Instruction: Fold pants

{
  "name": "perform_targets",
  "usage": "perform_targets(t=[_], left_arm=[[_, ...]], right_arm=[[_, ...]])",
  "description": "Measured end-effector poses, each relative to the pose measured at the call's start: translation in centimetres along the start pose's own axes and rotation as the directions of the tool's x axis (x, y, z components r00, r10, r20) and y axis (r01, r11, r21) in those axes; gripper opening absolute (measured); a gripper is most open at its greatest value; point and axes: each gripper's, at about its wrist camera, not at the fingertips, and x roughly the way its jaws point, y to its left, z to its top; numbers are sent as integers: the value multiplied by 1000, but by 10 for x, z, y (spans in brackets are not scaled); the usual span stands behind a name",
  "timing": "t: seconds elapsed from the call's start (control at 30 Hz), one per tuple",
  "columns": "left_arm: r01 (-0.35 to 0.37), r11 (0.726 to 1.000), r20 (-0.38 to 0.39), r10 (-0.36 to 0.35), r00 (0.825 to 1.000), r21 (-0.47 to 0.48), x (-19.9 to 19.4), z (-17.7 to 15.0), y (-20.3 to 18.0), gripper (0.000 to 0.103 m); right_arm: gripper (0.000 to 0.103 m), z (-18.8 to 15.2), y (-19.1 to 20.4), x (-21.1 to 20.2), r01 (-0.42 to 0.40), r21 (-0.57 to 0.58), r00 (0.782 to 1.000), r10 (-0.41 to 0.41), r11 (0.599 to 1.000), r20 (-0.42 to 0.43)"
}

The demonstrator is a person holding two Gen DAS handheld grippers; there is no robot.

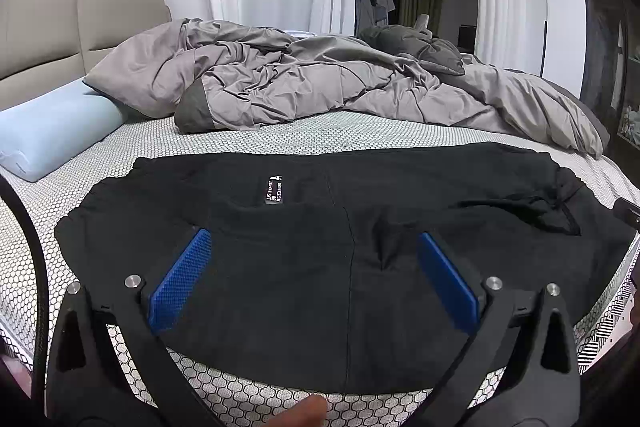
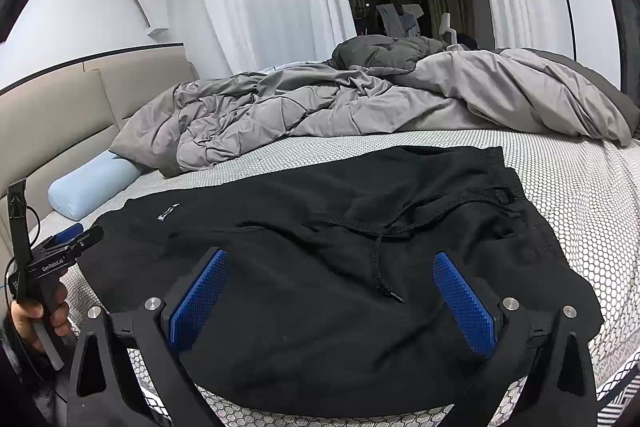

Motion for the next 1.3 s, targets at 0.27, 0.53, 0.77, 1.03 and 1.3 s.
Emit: perform_targets(t=[0.27, 0.53, 0.77, 1.03, 1.3], left_arm=[[-1, 1000, 0, 1, 1000, 0, -1, 1, 0, 102], [-2, 1000, 3, 2, 1000, -1, -1, 1, 1, 102], [-2, 1000, 4, 2, 1000, 1, -1, 0, 0, 102], [-4, 1000, 5, 4, 1000, 2, -1, 0, -1, 102], [-26, 1000, 20, 26, 999, 5, 0, 6, 9, 102]], right_arm=[[103, 0, -2, -1, 3, 4, 1000, -3, 1000, -2], [103, 0, -3, -1, 3, 2, 1000, -3, 1000, 0], [103, 0, -2, 0, 4, 2, 1000, -4, 1000, -2], [103, 0, -3, -1, 4, 2, 1000, -4, 1000, 0], [103, 1, -9, 4, 12, 15, 1000, -12, 1000, -7]])
